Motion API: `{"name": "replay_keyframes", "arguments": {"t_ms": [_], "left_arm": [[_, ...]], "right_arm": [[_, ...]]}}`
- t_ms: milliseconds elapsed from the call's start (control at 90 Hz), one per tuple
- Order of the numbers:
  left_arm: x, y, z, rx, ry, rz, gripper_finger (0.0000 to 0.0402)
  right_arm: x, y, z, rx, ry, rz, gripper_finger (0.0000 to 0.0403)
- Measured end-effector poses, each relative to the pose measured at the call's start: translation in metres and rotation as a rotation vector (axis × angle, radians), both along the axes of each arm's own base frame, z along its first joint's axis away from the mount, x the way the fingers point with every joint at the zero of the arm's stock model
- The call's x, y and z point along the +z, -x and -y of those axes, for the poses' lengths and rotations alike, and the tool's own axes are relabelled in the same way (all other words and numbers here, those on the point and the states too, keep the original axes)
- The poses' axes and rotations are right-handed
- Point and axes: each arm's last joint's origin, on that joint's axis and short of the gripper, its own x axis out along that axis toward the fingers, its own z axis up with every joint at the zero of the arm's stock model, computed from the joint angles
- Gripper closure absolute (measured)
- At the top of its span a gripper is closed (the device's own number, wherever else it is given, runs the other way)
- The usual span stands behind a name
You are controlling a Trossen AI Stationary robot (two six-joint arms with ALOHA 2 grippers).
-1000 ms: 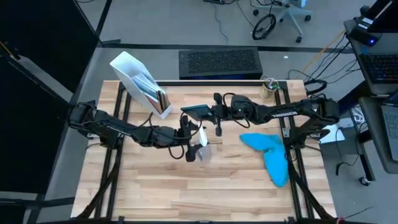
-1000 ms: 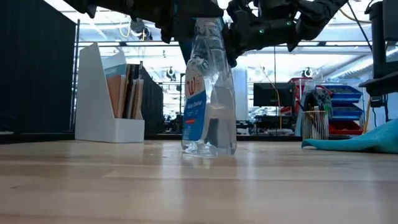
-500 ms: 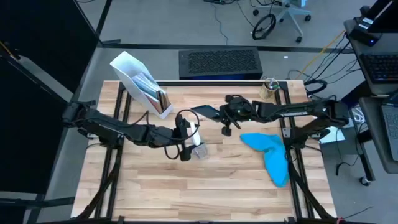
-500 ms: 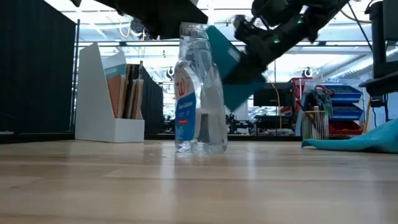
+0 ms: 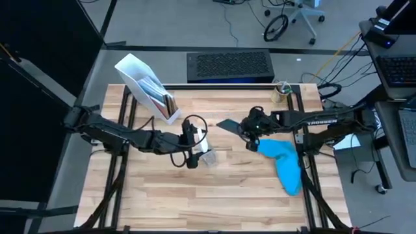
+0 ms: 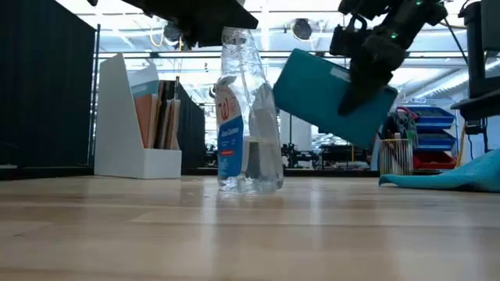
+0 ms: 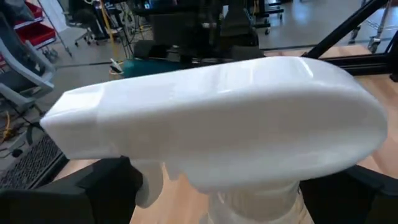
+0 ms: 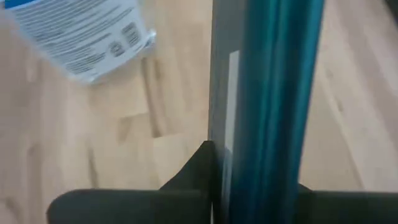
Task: Apply microfiber cloth
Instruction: Spray the back of the tablet with the spray cleaning bottle
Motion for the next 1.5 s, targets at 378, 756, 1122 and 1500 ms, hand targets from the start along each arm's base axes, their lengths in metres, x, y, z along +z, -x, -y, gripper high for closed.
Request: {"name": "replay_keyframes", "arguments": {"t_ms": [378,756,1122,1500], "left_arm": [[0.000,0.000,-0.002,0.026,0.075,0.014,0.0047],[-0.003,0.000,-0.009,0.076,0.091,-0.015,0.0044],[-0.004,0.002,-0.013,0.099,0.049,-0.044,0.0014],[0.031,0.029,-0.003,0.047,0.069,0.060,0.0015]], "right_arm": [[-0.001,0.001,-0.016,-0.008,0.040,-0.013,0.0392],[-0.002,0.003,-0.017,-0.065,0.001,-0.024,0.0391],[0.005,-0.006,-0.012,-0.032,0.091,0.076,0.0390],[0.003,-0.004,-0.019,-0.016,0.070,0.056,0.0390]]}}
